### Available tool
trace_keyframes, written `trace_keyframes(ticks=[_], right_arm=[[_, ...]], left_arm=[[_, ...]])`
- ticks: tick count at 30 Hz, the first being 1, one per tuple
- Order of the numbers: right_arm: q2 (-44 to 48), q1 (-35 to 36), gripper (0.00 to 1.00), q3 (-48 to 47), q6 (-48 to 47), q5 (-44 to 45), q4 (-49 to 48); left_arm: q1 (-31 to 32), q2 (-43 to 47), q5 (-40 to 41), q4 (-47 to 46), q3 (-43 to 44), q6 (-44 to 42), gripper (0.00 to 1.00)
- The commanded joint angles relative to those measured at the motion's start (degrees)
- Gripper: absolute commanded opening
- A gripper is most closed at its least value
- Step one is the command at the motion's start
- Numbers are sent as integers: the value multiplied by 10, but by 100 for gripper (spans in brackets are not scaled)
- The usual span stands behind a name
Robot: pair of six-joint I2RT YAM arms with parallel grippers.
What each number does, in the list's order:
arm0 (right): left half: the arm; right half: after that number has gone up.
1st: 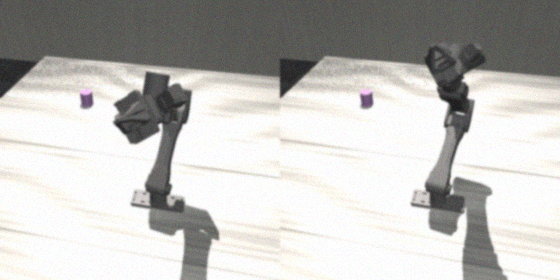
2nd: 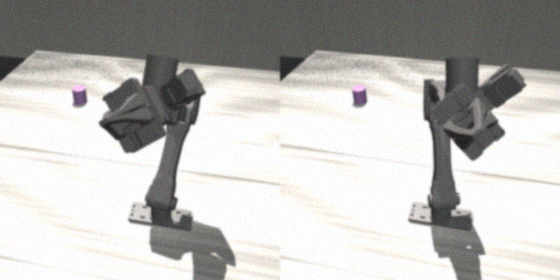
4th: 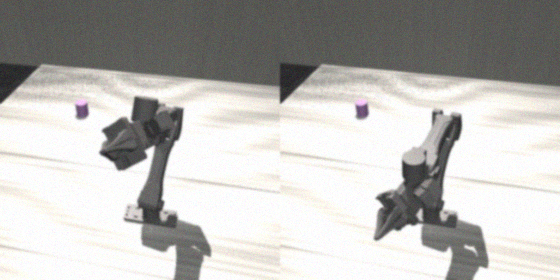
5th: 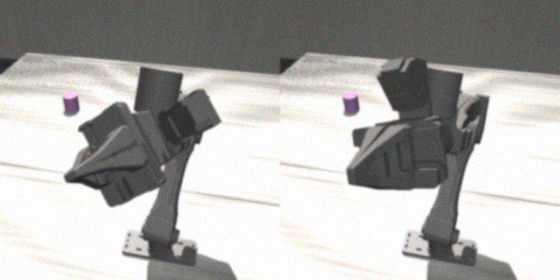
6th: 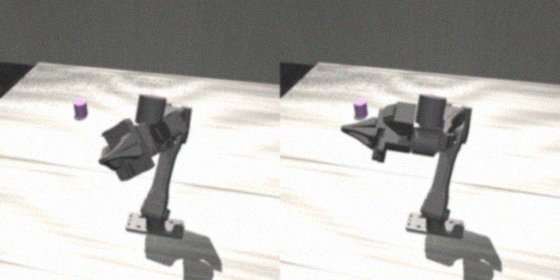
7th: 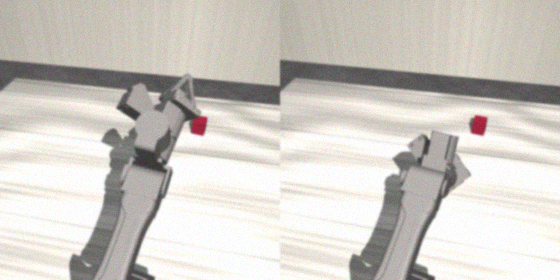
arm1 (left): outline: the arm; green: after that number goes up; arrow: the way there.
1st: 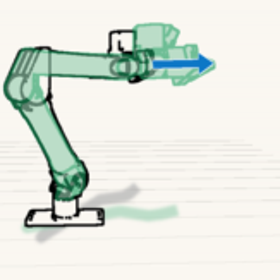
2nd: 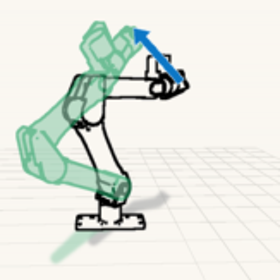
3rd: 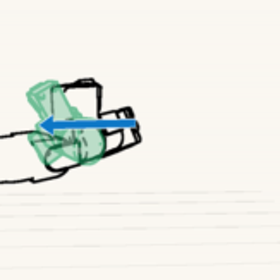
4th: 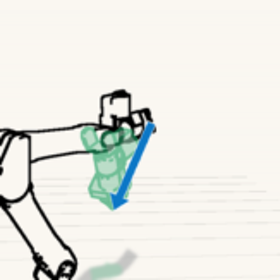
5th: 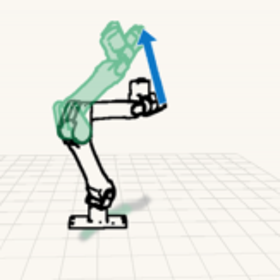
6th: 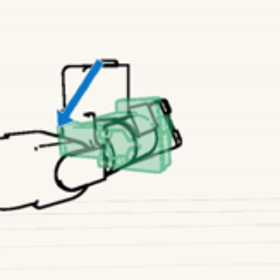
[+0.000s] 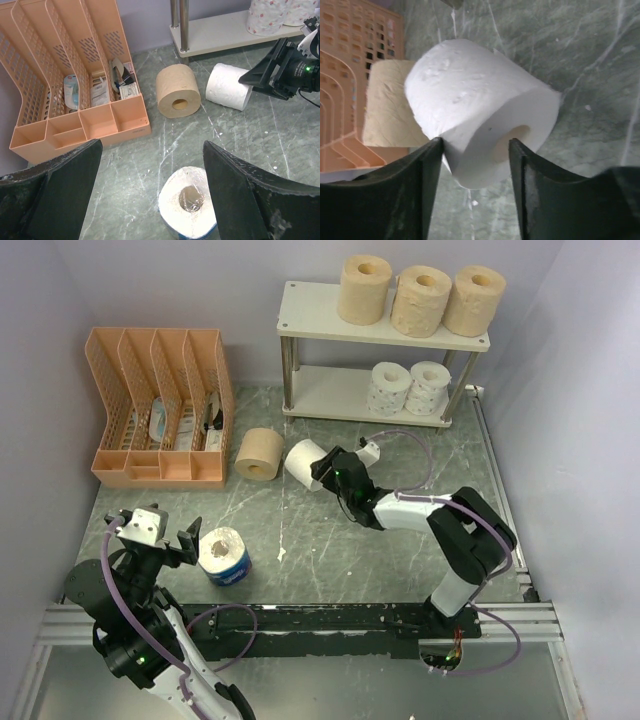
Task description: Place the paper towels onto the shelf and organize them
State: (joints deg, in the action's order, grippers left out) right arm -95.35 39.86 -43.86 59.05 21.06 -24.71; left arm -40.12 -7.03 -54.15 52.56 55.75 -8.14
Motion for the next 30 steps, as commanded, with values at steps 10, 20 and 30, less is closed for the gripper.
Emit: trace_keyframes(ticks=[10, 20, 30], right_arm=[[-34, -4, 0, -40, -35, 24, 23], [13, -3, 0, -288, -407, 71, 295], [-46, 13, 0, -446, -896, 92, 408]], left_arm=[[2, 2, -1, -8, 4, 1, 94], [2, 4, -4, -7, 5, -1, 94], [0, 16, -7, -6, 4, -3, 94]])
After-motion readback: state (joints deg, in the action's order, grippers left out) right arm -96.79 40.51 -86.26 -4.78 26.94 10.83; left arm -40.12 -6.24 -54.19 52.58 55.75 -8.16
